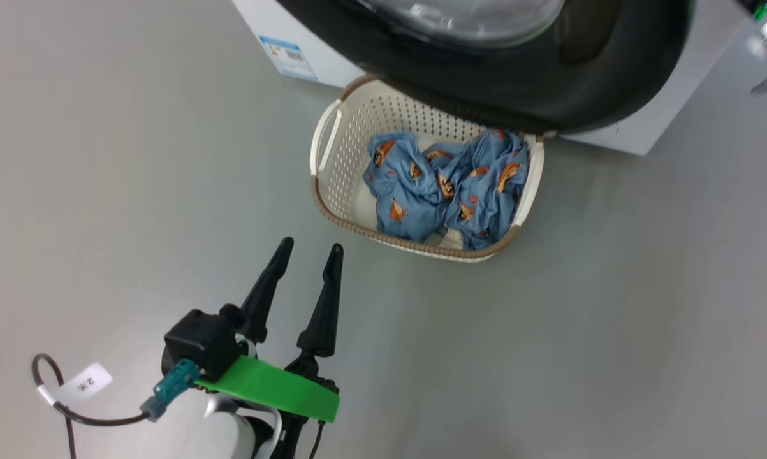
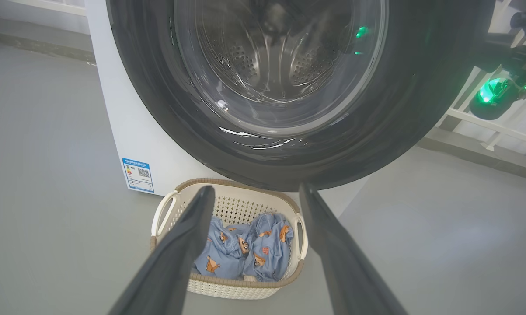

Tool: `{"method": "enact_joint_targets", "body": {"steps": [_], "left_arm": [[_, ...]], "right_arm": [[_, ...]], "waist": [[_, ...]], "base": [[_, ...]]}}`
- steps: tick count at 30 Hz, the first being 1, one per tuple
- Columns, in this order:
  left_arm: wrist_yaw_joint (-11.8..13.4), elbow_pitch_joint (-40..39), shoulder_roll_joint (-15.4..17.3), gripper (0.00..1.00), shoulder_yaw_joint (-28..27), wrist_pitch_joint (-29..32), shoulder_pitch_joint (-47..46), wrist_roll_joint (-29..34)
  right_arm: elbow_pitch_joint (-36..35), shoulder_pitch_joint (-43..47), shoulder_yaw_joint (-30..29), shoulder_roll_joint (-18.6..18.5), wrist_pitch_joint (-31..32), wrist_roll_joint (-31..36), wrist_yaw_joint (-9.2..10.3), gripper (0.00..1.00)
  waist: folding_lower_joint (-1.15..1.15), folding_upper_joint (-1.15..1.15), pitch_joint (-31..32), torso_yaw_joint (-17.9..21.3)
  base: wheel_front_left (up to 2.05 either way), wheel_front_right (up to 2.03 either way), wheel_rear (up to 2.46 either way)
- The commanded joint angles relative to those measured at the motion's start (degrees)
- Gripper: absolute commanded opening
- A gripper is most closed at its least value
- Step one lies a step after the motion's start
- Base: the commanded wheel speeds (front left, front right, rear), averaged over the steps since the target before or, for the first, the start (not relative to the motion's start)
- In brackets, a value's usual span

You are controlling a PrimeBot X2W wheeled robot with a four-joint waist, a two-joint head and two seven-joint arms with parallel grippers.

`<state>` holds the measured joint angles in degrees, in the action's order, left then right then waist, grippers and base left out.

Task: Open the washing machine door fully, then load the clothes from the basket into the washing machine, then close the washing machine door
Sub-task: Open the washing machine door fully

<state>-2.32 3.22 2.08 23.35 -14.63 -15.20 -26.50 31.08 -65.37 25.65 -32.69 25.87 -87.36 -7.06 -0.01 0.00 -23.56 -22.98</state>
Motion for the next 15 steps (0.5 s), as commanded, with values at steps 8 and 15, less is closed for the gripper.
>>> {"method": "enact_joint_targets", "body": {"steps": [8, 15], "left_arm": [[-0.78, 0.62, 0.80, 1.00, -3.76, -0.37, 2.88, 1.90], [-1.40, 1.27, 0.80, 1.00, -5.47, -0.37, 5.04, 2.81]], "right_arm": [[-6.00, 8.87, 4.07, 3.67, 0.29, -1.67, -0.43, 0.00], [-8.38, 14.62, 6.82, 6.01, -0.21, -2.09, -0.43, 0.00]], "waist": [[0.01, 0.00, 6.02, 1.68], [0.01, 0.00, 9.29, 1.96]], "base": [[0.00, 0.00, 0.00], [0.00, 0.00, 0.00]]}}
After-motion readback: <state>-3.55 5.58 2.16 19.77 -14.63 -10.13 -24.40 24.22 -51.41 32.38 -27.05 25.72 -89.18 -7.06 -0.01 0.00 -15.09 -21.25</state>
